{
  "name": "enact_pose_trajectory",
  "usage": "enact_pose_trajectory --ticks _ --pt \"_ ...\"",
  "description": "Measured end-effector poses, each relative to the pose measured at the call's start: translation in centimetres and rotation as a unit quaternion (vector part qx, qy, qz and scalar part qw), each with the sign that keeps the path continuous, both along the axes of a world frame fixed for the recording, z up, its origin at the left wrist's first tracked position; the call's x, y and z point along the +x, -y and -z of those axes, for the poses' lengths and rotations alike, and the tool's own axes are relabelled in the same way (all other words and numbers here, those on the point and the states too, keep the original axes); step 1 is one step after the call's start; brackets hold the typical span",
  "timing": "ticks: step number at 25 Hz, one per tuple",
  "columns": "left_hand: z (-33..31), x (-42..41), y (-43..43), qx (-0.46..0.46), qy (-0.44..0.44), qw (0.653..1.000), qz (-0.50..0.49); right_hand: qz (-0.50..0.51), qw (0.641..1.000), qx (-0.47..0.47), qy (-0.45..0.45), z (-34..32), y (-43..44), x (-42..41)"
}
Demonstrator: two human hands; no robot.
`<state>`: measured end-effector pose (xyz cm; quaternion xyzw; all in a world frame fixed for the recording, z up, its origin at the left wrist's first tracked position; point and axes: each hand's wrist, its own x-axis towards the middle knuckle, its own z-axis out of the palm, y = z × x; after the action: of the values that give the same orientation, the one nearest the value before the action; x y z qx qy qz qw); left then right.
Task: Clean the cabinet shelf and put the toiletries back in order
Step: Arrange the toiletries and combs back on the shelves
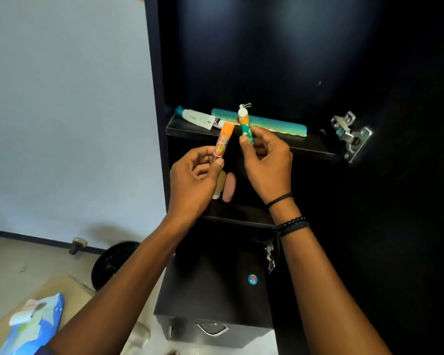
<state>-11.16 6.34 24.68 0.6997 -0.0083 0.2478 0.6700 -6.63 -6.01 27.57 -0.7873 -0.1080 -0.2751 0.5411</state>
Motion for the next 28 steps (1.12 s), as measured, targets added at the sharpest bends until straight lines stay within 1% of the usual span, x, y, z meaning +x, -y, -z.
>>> enact_pose_trajectory --ticks 3,9,14,16,20,24,28 --pt "-1.1 0.7 -0.7 -0.003 0.005 1.000 -0.012 0.008 0.998 -0.052 0.017 -2.0 -0.8 2.0" --pt "-2.3 2.1 -2.1 -0.022 0.004 1.000 -0.021 0.039 0.987 -0.156 -0.024 -4.7 -2.9 6.9" --pt "-2.6 2.6 -2.3 -0.036 0.001 0.999 -0.014 0.036 0.979 -0.193 -0.051 -4.6 -3.5 8.7" --pt "-2.8 2.8 -2.2 -0.036 -0.003 0.999 -0.010 0.036 0.980 -0.191 -0.034 -4.4 -3.4 8.5" --pt "-3.3 3.1 -1.9 -0.036 -0.005 0.999 0.001 0.019 0.984 -0.174 0.038 -4.8 -2.9 6.6" --pt "-5.0 3.1 -0.8 -0.034 0.011 0.999 0.016 -0.036 0.994 -0.091 0.048 -6.1 -1.9 4.8" --pt "-7.5 2.8 0.5 -0.007 0.048 0.999 0.022 -0.099 0.993 -0.015 0.066 -8.4 -0.8 2.8"
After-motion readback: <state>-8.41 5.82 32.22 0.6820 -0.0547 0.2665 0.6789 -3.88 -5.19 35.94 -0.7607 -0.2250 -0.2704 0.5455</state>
